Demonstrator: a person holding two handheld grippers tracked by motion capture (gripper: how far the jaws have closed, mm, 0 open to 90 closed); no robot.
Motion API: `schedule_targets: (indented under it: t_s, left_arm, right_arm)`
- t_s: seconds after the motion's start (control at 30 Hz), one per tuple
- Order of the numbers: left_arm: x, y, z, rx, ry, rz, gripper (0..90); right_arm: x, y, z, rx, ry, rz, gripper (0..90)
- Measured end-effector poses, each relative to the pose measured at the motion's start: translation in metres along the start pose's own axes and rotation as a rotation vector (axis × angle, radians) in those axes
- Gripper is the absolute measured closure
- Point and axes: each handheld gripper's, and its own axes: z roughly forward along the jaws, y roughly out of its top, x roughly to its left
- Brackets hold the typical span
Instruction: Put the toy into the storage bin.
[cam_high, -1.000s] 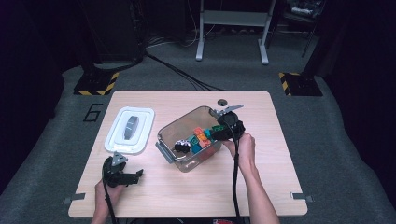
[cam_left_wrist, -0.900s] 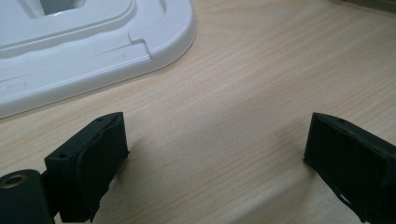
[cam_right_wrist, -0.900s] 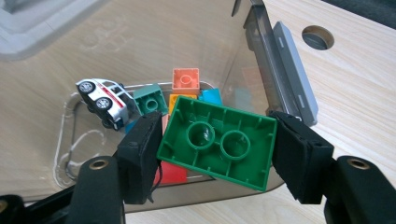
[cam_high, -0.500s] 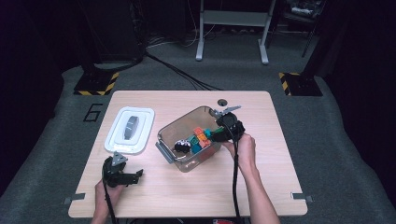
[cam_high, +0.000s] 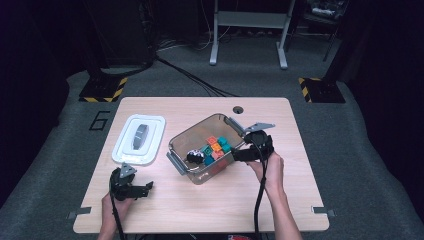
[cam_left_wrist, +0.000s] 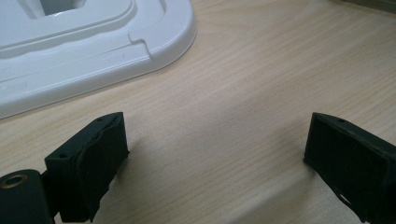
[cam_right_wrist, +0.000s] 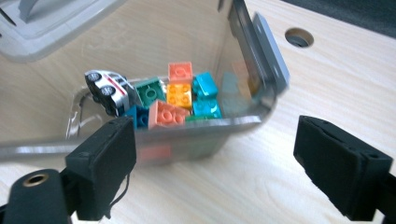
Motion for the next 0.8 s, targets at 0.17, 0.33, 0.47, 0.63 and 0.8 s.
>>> schedule_targets:
  t_s: [0.17,0.33,0.47,0.63,0.8]
  left_arm:
    - [0.0,0.0,0.0,0.0,0.001,0.007,5.8]
    - [0.0,0.0,-0.001,0.001,0.005,0.011,5.9]
    - [0.0,0.0,0.0,0.001,0.002,0.011,5.9]
    - [0.002,0.001,-0.001,0.01,-0.008,0.011,5.8]
    - [0.002,0.001,0.0,0.007,-0.011,0.006,5.9]
  right_arm:
    - [-0.01,-0.029,0.001,-0.003,-0.006,0.038,10.1]
    - [-0.015,-0.064,0.011,-0.015,-0.016,0.07,7.8]
    - [-0.015,-0.1,0.027,0.021,-0.018,0.097,4.1]
    - [-0.022,-0.134,0.039,0.011,-0.06,0.126,1.2]
    - [-0.03,-0.152,0.044,-0.001,-0.067,0.148,0.4]
